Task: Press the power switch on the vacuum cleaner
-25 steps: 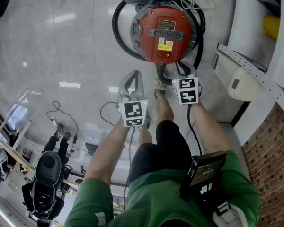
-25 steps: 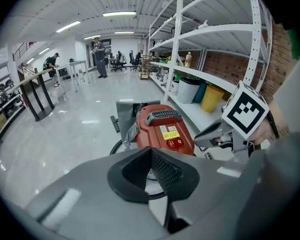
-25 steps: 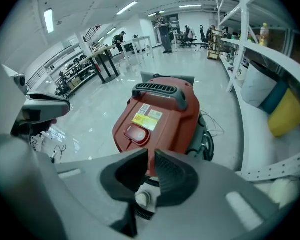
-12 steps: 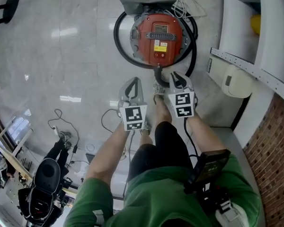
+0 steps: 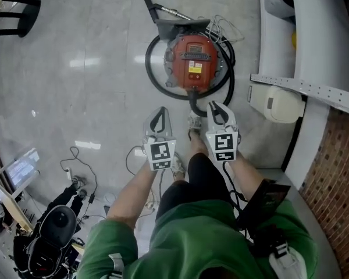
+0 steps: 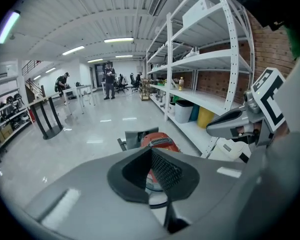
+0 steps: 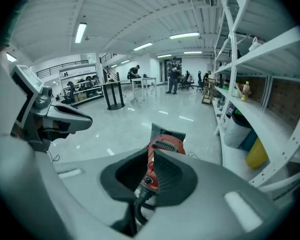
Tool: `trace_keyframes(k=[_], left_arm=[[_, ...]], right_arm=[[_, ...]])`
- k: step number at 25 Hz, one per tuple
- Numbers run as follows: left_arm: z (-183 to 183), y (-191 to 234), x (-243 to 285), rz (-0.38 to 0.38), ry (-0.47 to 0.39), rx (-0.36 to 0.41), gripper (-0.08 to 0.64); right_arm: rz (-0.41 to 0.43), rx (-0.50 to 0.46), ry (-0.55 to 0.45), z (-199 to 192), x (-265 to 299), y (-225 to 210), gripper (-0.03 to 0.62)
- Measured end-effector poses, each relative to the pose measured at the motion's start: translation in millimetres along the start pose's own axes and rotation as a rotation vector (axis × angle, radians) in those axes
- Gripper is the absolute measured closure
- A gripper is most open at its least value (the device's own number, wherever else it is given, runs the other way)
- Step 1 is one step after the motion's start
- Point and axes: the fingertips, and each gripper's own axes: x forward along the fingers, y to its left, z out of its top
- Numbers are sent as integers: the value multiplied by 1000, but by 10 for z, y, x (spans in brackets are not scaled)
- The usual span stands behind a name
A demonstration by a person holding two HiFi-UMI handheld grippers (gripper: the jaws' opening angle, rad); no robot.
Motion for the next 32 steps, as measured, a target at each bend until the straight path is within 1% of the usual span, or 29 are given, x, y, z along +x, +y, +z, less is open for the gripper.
trace_keyframes(k=[3, 8, 9, 13, 16, 23, 26, 32], left_arm=[[223, 73, -248, 27, -63, 30, 554], [575, 150, -661, 63, -185, 127, 554], [636, 165, -743, 66, -208, 136, 554], [862, 226, -1069, 71, -261, 106, 554], [972, 246, -1320, 71, -294, 97, 554], [1165, 168, -1899, 50, -360, 97, 554], [1254, 117, -2119, 35, -398, 80, 554], [1310, 98, -2579, 30, -454, 81, 554]], right_arm=[[-31, -12, -56, 242, -253, 64, 563], [-72, -33, -147, 592, -690, 200, 574], [-76, -37, -164, 655, -772, 235, 574], [-97, -51, -221, 901, -1106, 352, 575], [-114, -56, -260, 1049, -1367, 442, 575], [-152, -62, -320, 1217, -1911, 646, 580], [-161, -65, -349, 1289, -2138, 730, 581], [-175, -59, -408, 1384, -2579, 936, 583]])
